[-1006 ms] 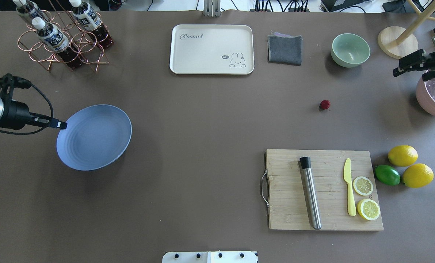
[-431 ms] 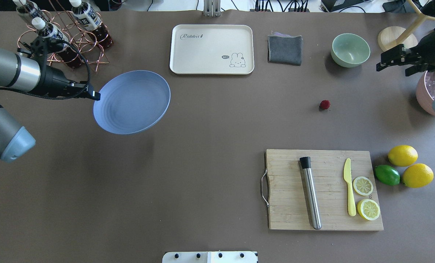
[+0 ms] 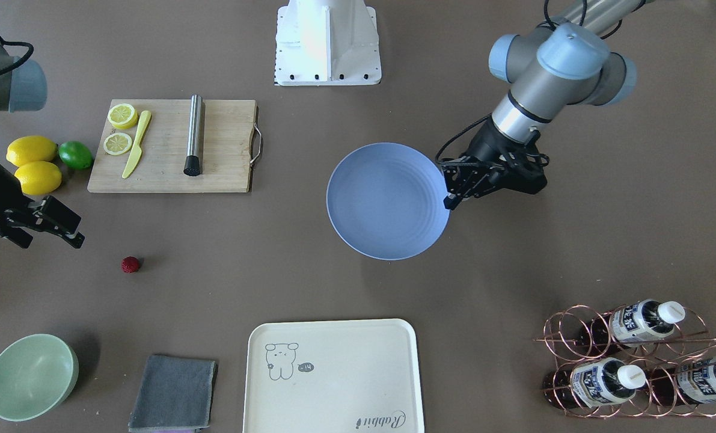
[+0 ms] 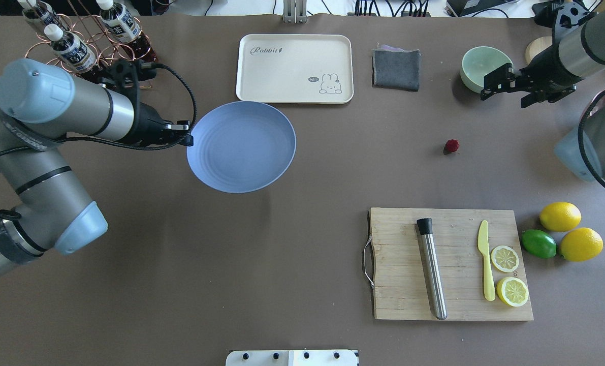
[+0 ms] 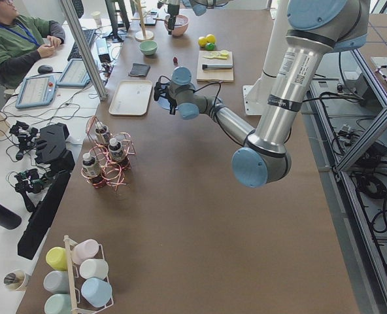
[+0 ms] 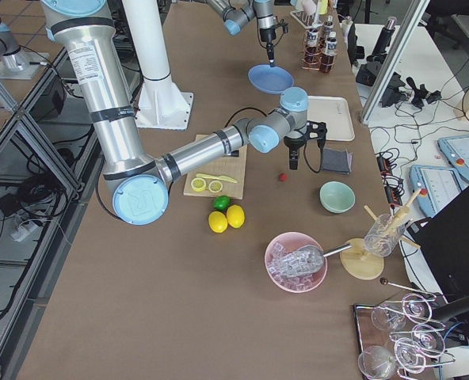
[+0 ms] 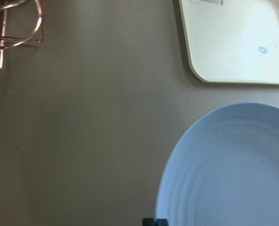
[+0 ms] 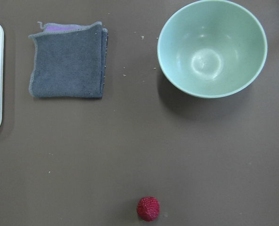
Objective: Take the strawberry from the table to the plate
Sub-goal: 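Push the blue plate toward table center with left gripper while right arm approaches strawberry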
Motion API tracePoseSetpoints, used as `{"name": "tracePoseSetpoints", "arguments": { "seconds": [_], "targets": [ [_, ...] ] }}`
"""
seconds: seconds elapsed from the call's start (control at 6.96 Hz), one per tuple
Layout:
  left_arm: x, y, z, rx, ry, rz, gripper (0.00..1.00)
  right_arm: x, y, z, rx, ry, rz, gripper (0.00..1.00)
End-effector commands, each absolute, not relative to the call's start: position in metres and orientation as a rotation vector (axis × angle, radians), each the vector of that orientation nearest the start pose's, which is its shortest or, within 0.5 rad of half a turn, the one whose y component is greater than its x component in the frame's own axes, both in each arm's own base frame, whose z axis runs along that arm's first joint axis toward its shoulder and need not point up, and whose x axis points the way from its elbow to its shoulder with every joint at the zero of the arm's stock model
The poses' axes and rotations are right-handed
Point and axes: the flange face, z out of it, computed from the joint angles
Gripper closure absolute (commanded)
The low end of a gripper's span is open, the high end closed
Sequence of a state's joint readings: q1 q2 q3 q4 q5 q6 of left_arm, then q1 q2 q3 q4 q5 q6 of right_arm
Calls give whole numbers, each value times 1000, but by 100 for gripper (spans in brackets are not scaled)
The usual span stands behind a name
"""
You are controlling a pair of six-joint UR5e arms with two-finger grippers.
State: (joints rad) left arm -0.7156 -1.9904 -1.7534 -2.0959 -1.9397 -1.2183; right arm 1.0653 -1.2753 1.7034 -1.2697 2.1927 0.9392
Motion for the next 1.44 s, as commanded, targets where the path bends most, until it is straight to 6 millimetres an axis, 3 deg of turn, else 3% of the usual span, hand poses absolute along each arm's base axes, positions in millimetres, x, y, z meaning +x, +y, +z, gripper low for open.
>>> {"name": "tracePoseSetpoints", "arguments": {
  "seconds": [0.0, 0.29, 0.58, 1.29],
  "targets": [
    [466, -427, 247, 317, 1121, -153, 100, -274, -565, 412, 138, -853, 153, 0],
    [508, -383, 245, 337, 1110, -166, 100, -308, -555, 429, 108, -824, 109, 0],
    [534, -354, 249, 360, 1088, -152, 100, -327, -545, 441, 87, -800, 94, 0],
    [535, -352, 251, 369, 1080, -157, 100, -353, -549, 460, 80, -748, 78, 0]
  ]
}}
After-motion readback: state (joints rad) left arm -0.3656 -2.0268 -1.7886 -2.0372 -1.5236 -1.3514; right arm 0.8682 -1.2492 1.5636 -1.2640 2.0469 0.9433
